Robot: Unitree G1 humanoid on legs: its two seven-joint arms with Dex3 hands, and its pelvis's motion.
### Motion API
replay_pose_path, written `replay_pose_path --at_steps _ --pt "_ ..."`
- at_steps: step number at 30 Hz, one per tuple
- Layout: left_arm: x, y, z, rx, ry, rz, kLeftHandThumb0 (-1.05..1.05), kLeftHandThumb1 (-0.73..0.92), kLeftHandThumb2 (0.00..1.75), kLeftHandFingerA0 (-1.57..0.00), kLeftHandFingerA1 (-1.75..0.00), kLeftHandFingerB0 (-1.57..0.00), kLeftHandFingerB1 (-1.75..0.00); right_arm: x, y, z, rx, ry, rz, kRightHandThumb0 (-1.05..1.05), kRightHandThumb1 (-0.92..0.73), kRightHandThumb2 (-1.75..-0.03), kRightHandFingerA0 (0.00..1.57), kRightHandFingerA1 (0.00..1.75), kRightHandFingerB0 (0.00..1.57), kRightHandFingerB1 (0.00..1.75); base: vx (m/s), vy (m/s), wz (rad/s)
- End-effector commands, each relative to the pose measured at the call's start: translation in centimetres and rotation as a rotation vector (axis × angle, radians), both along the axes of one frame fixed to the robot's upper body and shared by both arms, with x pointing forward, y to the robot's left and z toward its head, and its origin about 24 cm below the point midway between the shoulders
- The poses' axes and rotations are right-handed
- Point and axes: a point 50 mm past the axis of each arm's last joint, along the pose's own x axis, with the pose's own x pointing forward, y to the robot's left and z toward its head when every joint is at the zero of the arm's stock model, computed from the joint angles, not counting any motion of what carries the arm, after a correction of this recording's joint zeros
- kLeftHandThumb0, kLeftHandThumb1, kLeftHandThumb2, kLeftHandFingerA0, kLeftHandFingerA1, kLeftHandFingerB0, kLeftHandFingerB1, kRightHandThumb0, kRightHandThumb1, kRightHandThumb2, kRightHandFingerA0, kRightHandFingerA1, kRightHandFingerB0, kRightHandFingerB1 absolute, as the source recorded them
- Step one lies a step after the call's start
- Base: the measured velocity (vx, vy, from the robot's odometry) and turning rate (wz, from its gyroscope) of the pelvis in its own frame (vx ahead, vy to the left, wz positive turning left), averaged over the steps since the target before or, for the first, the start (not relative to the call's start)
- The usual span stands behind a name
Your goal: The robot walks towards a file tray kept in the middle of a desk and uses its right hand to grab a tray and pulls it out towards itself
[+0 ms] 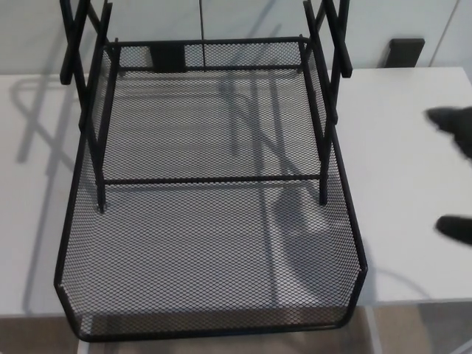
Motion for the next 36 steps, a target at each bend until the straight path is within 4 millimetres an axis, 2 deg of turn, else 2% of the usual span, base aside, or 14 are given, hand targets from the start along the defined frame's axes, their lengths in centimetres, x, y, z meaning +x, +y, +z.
replay_pose_path --at_steps 1,2,4,6,7,8,10,12,19,21,26,27,31,36 --pt "-0.8 1.4 -0.4 0.033 0.059 -0.005 -0.44 0.6 0.58 -0.53 -0.37 -0.28 -0.31 -21.3 -16.6 20.5 1.151 -0.508 0.275 -0.42 -0.24 -0.91 0.04 0.58 0.0 0.54 0.0 0.0 0.0" --pt "-0.8 1.4 -0.5 0.035 0.058 -0.007 -0.45 0.6 0.58 -0.53 -0.37 -0.28 -0.31 -21.2 -16.7 19.9 1.162 -0.487 0.249 -0.84 -0.61 -0.59 0.03 0.67 0.07 0.58 0.0 0.0 0.0" --pt "-0.8 1.4 -0.5 0.034 0.057 -0.011 -0.45 0.6 0.58 -0.53 -0.37 -0.28 -0.31 -20.6 -17.4 16.7 1.157 -0.353 0.139 -0.91 -0.55 -0.93 0.02 0.39 0.0 0.36 0.0 0.0 0.0" --pt "-0.9 1.4 -0.6 0.028 0.061 -0.006 -0.45 0.6 0.58 -0.52 -0.37 -0.28 -0.31 -19.8 -18.6 12.5 1.271 -0.041 0.17 -0.41 -0.28 -0.9 0.07 0.57 0.0 0.53 0.0 0.0 0.0" --pt "-0.9 1.4 -0.6 0.029 0.063 -0.008 -0.45 0.6 0.58 -0.51 -0.37 -0.28 -0.31 -19.5 -18.9 11.1 1.25 0.072 0.158 -0.67 -0.43 -0.87 0.41 0.66 0.24 0.55 0.0 0.0 0.0" --pt "-1.0 1.4 -0.7 0.03 0.063 -0.011 -0.45 0.6 0.58 -0.51 -0.37 -0.28 -0.31 -19.5 -19.3 9.6 1.224 0.171 0.138 -0.67 -0.43 -0.87 0.41 0.66 0.24 0.55 0.0 0.0 0.0" --pt "-1.0 1.2 -0.8 0.027 0.067 -0.009 -0.44 0.6 0.58 -0.52 -0.37 -0.28 -0.31 -19.5 -19.4 8.3 1.246 0.299 0.099 -0.67 -0.58 -0.58 1.04 0.6 0.88 0.55 0.0 0.0 0.0" --pt "-0.7 1.1 -0.7 0.026 0.058 -0.017 -0.45 0.61 0.58 -0.52 -0.37 -0.28 -0.31 -19.1 -19.1 7.9 1.364 0.45 0.141 -0.56 -0.56 -0.57 1.21 0.68 0.98 0.61 0.0 0.0 0.0" --pt "-0.4 1.1 -0.4 0.02 0.037 -0.001 -0.44 0.6 0.58 -0.53 -0.38 -0.28 -0.31 -18.2 -19.2 7.0 1.462 0.693 0.276 -0.58 -0.57 -0.58 1.27 0.7 1.07 0.67 0.0 0.0 0.0" --pt "-0.3 1.2 -0.4 0.023 0.038 0.001 -0.44 0.6 0.58 -0.53 -0.37 -0.28 -0.31 -17.9 -18.8 7.0 1.429 0.816 0.241 -0.69 -0.47 -0.87 1.18 0.87 1.04 0.8 0.0 0.0 0.0" --pt "-0.1 1.2 -0.3 0.037 0.034 -0.004 -0.44 0.6 0.58 -0.51 -0.37 -0.27 -0.31 -17.9 -18.2 3.2 1.414 1.048 0.146 -0.64 -0.42 -0.8 1.11 0.84 1.0 0.77 0.0 0.0 0.0" --pt "-0.1 1.2 -0.3 0.037 0.033 -0.006 -0.45 0.6 0.58 -0.51 -0.37 -0.27 -0.31 -18.0 -17.6 2.2 1.403 1.13 0.101 -0.5 -0.52 -0.55 1.13 0.7 1.01 0.67 0.0 0.0 0.0" --pt "-0.1 1.1 -0.3 0.03 0.033 -0.008 -0.44 0.61 0.58 -0.51 -0.37 -0.27 -0.31 -18.9 -15.2 -5.2 0.845 1.476 -0.261 -0.69 -0.45 -0.82 0.88 0.68 0.73 0.61 0.0 0.0 0.0" --pt "-0.3 1.2 -0.3 0.035 0.031 -0.012 -0.45 0.6 0.58 -0.51 -0.37 -0.28 -0.31 -21.4 -14.7 -12.9 0.768 1.572 -0.489 -0.57 -0.58 -0.57 0.84 0.55 0.71 0.5 0.0 0.0 0.0"
